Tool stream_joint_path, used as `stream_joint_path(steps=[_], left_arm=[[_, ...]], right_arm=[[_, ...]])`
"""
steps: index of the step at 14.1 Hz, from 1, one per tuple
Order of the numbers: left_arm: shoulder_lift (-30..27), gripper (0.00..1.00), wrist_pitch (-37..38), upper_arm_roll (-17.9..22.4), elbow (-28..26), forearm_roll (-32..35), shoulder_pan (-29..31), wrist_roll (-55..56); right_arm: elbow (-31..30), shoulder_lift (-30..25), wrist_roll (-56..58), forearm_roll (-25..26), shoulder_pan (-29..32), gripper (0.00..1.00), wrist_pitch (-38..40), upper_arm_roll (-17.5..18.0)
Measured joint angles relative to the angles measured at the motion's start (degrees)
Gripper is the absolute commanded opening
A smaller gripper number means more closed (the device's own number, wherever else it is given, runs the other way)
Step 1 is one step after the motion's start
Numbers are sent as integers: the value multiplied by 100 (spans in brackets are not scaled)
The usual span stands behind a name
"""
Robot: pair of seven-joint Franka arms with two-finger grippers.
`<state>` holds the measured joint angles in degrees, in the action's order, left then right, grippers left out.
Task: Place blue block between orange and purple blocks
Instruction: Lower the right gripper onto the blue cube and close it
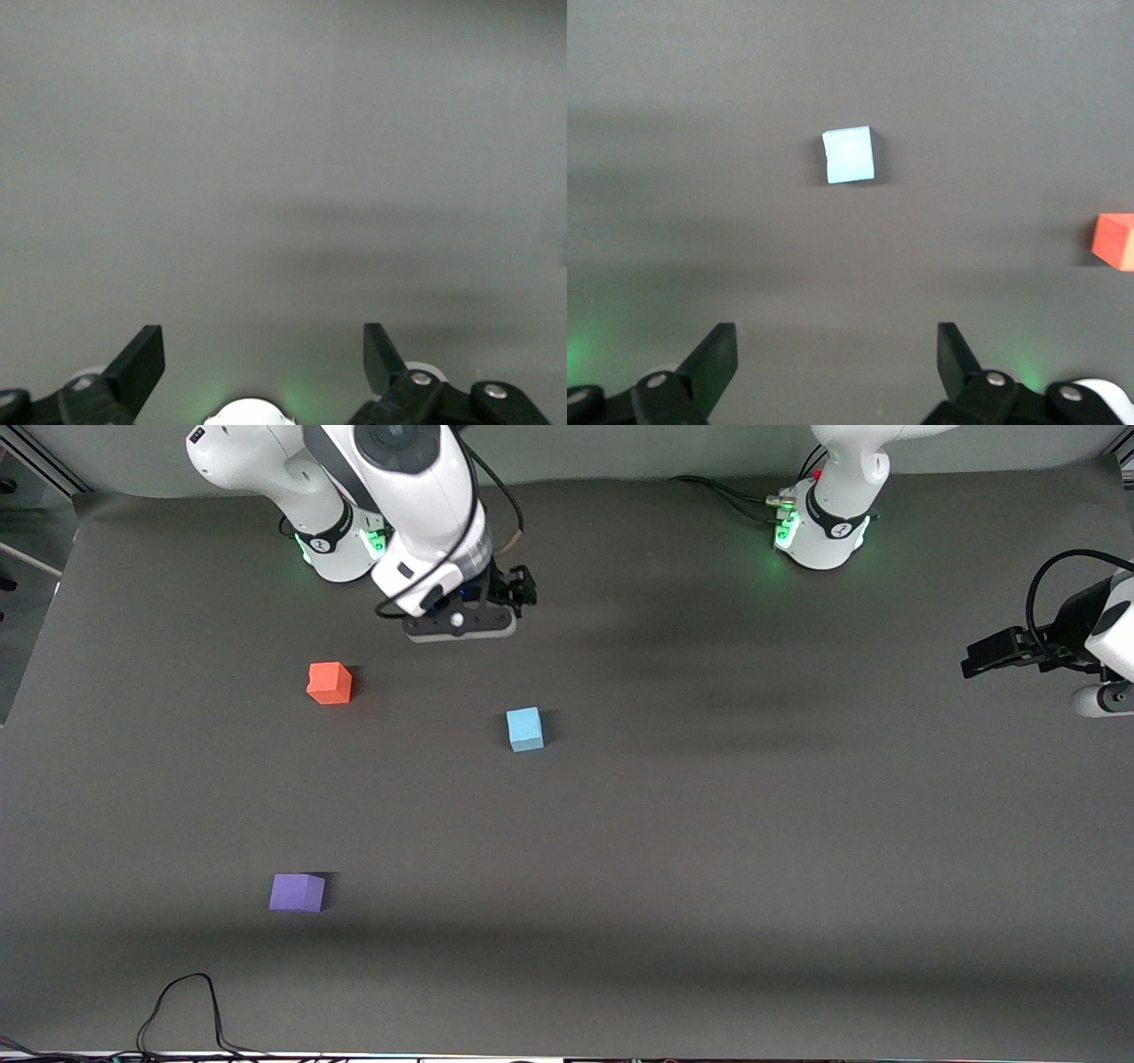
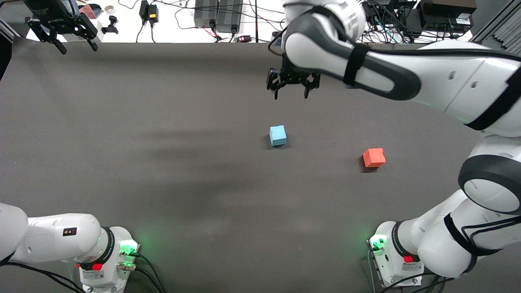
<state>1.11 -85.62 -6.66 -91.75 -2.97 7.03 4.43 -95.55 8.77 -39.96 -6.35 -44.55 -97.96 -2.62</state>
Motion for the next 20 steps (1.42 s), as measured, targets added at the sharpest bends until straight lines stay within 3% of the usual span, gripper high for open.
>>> stream_joint_path(steps=[2,5,8,14,20], left_arm=[[-19,100,-63,24,5,9,-23,-2],[-73,100,-65,496,30,16,-520,-8],[-104,100,-65,638,31,35,-700,-8],[-104,100,-53,641,29,259,-767,-134],[-104,100,-50,645,18,298,-768,-238]], right_arm=[[-529,51,4,46,-53,100,-748,-1],[-1537,172,5,366,-272,100,-2121,-2],[-2105,472,5,680,-466,100,-3037,-1],[-2199,1206,10,1094,-478,100,-3942,-73],[-2195,1841,10,1119,-446,100,-4732,-158]])
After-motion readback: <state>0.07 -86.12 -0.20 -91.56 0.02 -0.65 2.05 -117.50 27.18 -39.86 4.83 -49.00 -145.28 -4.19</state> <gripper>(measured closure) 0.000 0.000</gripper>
